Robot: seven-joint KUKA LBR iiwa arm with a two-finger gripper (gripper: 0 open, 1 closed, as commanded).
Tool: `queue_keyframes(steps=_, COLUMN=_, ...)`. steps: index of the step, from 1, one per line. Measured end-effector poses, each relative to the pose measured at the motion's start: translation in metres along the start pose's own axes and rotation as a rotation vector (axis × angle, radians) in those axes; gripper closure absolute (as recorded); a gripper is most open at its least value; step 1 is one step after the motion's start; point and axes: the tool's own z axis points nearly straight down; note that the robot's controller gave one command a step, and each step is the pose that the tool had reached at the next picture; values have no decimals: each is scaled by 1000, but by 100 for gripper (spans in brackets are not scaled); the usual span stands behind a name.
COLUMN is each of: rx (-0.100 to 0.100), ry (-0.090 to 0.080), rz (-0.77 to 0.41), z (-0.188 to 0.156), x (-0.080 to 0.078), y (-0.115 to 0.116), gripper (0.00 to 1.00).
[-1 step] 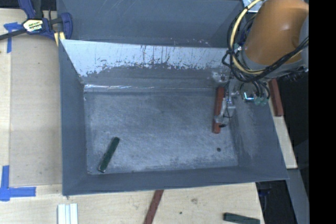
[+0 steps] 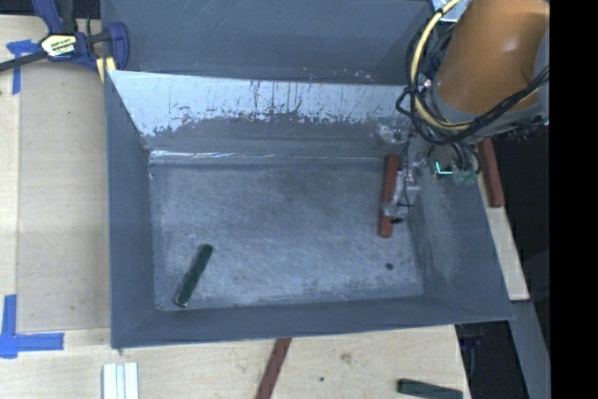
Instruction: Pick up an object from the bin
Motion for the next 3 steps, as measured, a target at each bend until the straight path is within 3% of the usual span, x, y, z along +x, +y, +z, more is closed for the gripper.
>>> queue_keyframes(steps=1, rx=0, ry=-8, rz=4, z=48, x=-4, y=-24, gripper=0)
queue_keyframes(steps=2, rx=-1, ry=4, rz=-145, z=86, x=2, y=-40, gripper=0)
queue_keyframes(steps=3, rx=0, ry=1, rz=-356, z=110, x=9, y=-61, gripper=0)
